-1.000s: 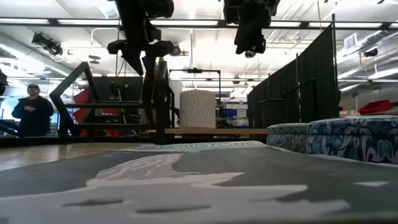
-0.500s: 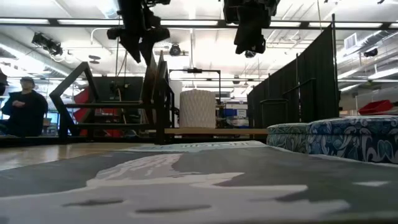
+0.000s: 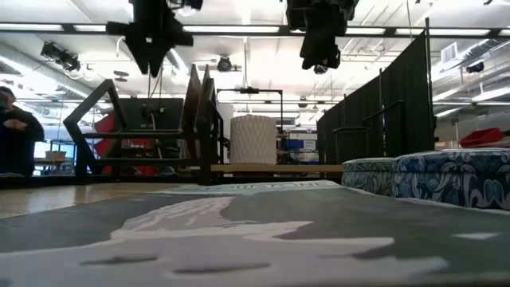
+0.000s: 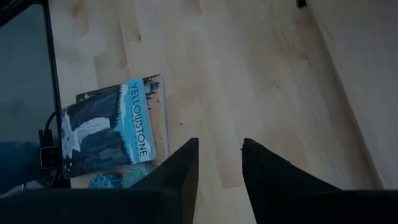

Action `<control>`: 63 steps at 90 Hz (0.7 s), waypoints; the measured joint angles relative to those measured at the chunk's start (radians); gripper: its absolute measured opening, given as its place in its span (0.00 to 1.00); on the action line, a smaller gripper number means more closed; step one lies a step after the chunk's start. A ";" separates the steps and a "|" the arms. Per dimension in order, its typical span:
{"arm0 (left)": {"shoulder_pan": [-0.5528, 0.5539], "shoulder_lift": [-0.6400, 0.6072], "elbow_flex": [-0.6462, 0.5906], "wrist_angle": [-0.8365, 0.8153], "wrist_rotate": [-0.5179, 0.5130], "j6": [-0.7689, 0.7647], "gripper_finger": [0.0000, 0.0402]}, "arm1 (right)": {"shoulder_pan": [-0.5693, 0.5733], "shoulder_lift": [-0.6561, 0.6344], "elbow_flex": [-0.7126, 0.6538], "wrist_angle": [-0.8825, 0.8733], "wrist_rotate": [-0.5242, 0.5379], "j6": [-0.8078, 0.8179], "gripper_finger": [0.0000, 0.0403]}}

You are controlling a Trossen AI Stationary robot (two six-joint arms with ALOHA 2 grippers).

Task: Stock shelves
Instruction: Put the brown book on the bookshelf

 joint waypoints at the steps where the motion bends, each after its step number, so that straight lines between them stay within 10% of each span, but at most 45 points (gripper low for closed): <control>1: 0.009 0.001 -0.005 0.007 -0.005 0.011 0.10 | 0.000 0.000 0.000 0.000 0.000 0.000 0.23; 28: 0.216 0.016 -0.122 0.261 -0.092 0.302 0.00 | 0.020 0.000 0.000 -0.004 -0.006 0.053 0.23; 63: 0.282 0.014 -0.244 0.704 0.088 0.697 0.00 | 0.073 0.000 0.000 -0.004 -0.020 0.079 0.23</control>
